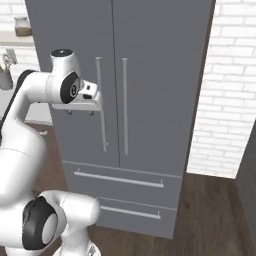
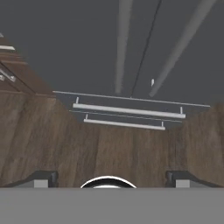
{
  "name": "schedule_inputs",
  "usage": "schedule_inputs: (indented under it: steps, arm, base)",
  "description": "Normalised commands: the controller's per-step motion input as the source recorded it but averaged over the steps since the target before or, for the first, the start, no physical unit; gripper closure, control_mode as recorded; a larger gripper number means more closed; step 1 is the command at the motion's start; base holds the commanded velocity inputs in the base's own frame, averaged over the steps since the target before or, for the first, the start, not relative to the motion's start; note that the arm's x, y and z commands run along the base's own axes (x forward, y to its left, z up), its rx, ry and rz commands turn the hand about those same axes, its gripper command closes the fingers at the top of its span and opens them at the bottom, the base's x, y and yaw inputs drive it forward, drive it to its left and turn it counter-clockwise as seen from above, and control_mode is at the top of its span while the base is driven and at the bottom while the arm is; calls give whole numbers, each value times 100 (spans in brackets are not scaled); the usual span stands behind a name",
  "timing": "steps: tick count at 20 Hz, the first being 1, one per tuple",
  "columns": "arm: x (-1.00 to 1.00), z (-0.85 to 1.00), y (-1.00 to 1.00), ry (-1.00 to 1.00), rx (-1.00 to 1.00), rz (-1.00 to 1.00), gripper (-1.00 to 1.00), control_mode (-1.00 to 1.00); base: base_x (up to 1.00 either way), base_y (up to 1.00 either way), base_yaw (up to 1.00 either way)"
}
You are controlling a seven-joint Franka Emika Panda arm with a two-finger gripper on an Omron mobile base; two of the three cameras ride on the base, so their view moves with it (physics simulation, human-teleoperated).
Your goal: Take the strawberry from the fridge and place it on top of the pancake, located on the dining counter.
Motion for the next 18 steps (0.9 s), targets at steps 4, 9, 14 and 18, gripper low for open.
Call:
schedule_inputs:
  steps: [4,9,14,18]
  arm:
    - [0,0,0,0,0,0,-100,100]
    - [0,0,0,0,0,0,-100,100]
    - [0,0,0,0,0,0,-100,100]
    - [0,0,0,0,0,0,-100,100]
  base:
    - [-26,-48,0]
    - [-11,-30,0]
    - [-10,-29,0]
    - [-32,-34,0]
